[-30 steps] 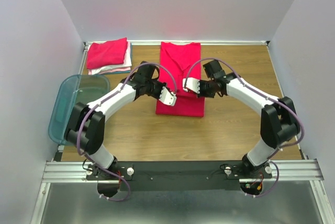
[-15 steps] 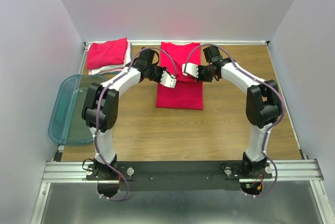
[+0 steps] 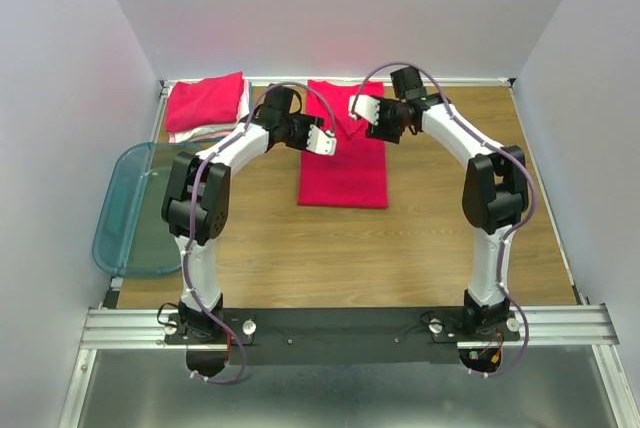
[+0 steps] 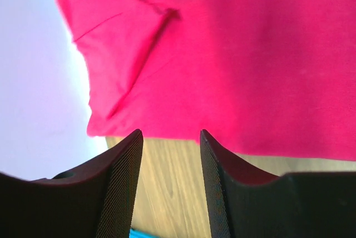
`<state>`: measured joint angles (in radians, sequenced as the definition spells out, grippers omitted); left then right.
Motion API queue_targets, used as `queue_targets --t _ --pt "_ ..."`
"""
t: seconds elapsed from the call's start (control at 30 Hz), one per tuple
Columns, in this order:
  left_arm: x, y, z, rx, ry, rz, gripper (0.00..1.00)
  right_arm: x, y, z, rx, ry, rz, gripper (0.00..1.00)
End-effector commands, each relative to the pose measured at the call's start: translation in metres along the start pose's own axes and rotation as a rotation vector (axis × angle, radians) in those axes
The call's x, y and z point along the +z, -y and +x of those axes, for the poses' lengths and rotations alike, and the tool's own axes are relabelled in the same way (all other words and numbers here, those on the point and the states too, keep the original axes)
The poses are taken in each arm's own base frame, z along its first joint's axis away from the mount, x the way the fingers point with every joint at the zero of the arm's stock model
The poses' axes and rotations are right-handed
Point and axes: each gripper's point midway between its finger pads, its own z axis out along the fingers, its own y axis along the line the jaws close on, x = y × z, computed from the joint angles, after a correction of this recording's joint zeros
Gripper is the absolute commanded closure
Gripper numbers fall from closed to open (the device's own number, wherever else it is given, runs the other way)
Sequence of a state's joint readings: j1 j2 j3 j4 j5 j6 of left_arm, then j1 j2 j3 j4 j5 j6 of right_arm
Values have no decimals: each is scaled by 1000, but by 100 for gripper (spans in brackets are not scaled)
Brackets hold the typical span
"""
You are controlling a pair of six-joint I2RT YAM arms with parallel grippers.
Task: Fold and stack the t-shirts
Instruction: Fold the folded rectangular tshirt in 1/3 of the way
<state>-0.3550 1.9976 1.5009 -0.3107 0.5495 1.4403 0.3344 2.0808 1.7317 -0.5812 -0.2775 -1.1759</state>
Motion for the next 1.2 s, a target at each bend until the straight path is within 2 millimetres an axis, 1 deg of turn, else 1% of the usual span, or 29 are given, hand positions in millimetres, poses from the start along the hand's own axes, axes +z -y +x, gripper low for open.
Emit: queue_targets --t 0.0,0.03,0.07,0.17,0.2,0.27,0.3,0.33,0.37,0.4,0.43,0.5,0.53,0.57,0.6,0.63,0.67,0.7,0.77,0.8,0.83,0.87,0.93,0.97,1.0,1.07,1.1,1.13,1.17 --pt "-40 -53 -9 -76 4 -165 46 -27 24 -8 86 17 77 30" --pt "-45 -53 -13 -110 23 -168 47 -31 21 -9 135 22 79 31" --pt "-55 -55 -21 -165 38 -175 47 -42 21 -15 157 37 87 31" --pt "-60 -30 -34 -276 80 -108 49 -50 -4 -16 287 36 25 33" --pt "-63 -9 -39 -347 88 -61 49 -55 -21 -16 329 32 -27 34" --pt "-65 12 -48 -411 120 -15 49 -59 -43 -17 424 27 -93 37" --pt "-70 18 -55 -430 133 -9 49 -61 -58 -20 462 37 -146 38" --pt "-68 38 -56 -490 142 26 50 -62 -71 -21 537 34 -179 42" --pt "-68 44 -58 -516 145 37 50 -61 -78 -23 592 34 -202 45" --pt "-64 59 -59 -557 143 67 51 -61 -86 -29 650 53 -241 47" --pt "-63 66 -62 -621 148 86 51 -57 -96 -33 757 46 -283 51" --pt "-57 78 -63 -712 154 121 51 -55 -113 -42 857 69 -363 54" --pt "-56 80 -64 -762 161 132 52 -53 -119 -44 902 70 -389 55" --pt "-52 87 -72 -868 191 175 52 -50 -128 -50 979 77 -442 56" --pt "-50 90 -75 -916 210 195 52 -48 -132 -53 1018 83 -470 56" --pt "-49 94 -86 -964 267 236 52 -47 -136 -56 1052 87 -497 56" --pt "-49 100 -94 -1068 292 276 52 -43 -140 -57 1105 83 -523 58" --pt "-44 108 -97 -1112 320 307 52 -40 -145 -61 1130 105 -552 58" --pt "-42 119 -110 -1215 399 394 52 -33 -154 -58 1188 88 -582 59" --pt "-41 128 -112 -1253 410 428 52 -30 -160 -57 1206 93 -604 60" --pt "-43 132 -118 -1274 444 466 53 -29 -163 -56 1248 89 -620 60" --pt "-40 137 -119 -1318 453 494 53 -27 -164 -59 1271 113 -645 60" --pt "-42 141 -124 -1350 486 535 53 -29 -169 -68 1335 143 -713 60" --pt "-45 141 -130 -1365 515 565 53 -32 -170 -75 1397 153 -754 60" --pt "-44 143 -132 -1403 520 584 53 -35 -165 -83 1394 204 -764 60" --pt "-43 138 -133 -1423 535 576 53 -40 -168 -91 1438 228 -827 59" --pt "-44 141 -136 -1487 523 595 53 -39 -171 -92 1456 227 -853 59" --pt "-42 140 -135 -1502 513 581 52 -39 -174 -93 1487 220 -879 55" --pt "-39 138 -135 -1489 521 559 52 -38 -173 -95 1486 237 -887 54"
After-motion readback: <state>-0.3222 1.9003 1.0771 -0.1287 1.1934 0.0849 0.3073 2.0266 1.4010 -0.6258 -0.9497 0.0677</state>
